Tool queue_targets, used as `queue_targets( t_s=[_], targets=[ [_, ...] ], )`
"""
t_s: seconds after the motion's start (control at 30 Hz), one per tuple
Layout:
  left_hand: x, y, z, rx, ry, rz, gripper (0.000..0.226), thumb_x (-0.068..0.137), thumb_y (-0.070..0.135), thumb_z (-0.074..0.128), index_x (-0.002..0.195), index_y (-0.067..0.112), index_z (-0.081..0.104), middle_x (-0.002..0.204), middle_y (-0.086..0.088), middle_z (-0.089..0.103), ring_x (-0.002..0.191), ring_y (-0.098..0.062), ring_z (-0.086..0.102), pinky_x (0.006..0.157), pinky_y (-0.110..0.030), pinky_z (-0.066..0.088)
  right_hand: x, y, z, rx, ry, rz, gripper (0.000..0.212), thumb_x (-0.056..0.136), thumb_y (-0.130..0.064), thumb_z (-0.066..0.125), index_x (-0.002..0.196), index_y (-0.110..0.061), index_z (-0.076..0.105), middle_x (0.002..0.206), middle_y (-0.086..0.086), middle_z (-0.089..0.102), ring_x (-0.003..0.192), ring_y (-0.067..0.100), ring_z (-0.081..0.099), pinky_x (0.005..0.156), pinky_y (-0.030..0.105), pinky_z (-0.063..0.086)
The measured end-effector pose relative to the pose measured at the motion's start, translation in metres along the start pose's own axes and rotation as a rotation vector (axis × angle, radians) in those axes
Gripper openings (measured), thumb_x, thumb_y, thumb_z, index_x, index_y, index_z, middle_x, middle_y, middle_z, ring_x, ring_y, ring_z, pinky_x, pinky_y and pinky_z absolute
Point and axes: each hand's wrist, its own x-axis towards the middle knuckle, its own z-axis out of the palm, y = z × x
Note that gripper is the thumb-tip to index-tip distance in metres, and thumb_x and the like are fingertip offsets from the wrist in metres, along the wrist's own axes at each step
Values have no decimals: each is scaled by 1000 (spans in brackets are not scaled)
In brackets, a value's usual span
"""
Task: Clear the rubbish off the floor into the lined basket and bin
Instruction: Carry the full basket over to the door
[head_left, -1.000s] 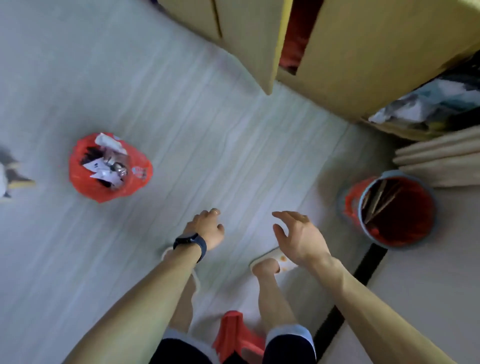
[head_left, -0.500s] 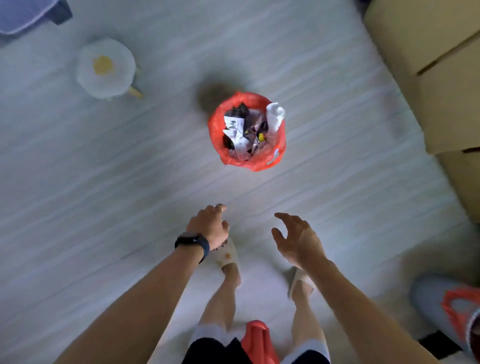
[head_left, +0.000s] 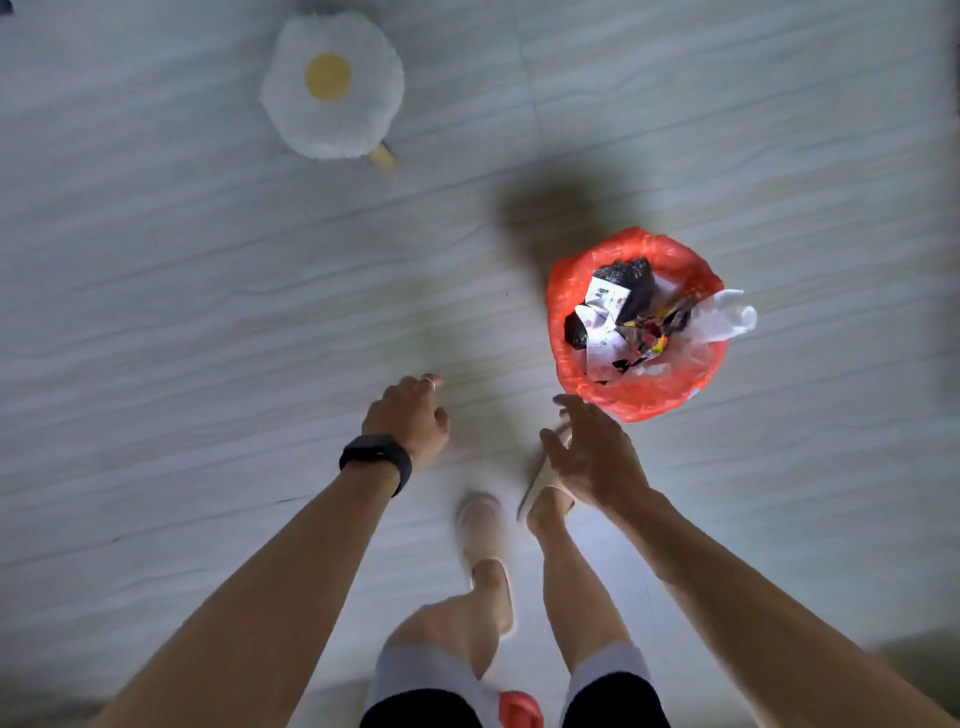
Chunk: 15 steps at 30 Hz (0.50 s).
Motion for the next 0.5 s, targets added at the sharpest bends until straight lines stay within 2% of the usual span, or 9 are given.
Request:
queue_targets(
  t_s=[0.17,0.27,0.4,0.47,0.5],
  targets=[
    [80,-28,8,-41,5,-28,49,91,27,51,140,21,46,132,-10,54,121,-31,52,95,-41,48,81,-26,21,36,-17,27,45,94,-32,58,136,-18,47,124,7,63,116,26,57,97,37,46],
    [138,-52,28,-13,-36,-23,49,91,30,49,140,24,45,141,-5,48,130,-27,45,100,-45,46,143,-35,49,87,-38,115,48,93,-33,59,136,-18,44,126,7,62,117,25,58,101,36,45],
    [229,-80,51,165,-52,142,55,94,31,48,146,21,36,154,-6,30,141,-29,27,112,-43,32,240,-38,89,172,49,274,50,93,-34,60,137,-18,44,128,8,61,116,27,58,101,39,45],
    [270,-95,68,252,-102,227,60,95,33,48,150,22,28,160,-7,17,146,-32,16,117,-46,22,290,-30,119,133,94,334,52,93,-35,59,138,-15,43,130,13,58,117,31,56,100,37,44],
    [282,-97,72,270,-74,260,63,95,35,47,152,24,23,162,-7,11,147,-33,12,118,-47,20,307,-26,122,109,134,358,52,93,-35,59,138,-13,42,131,15,55,117,33,55,99,37,42]
  ],
)
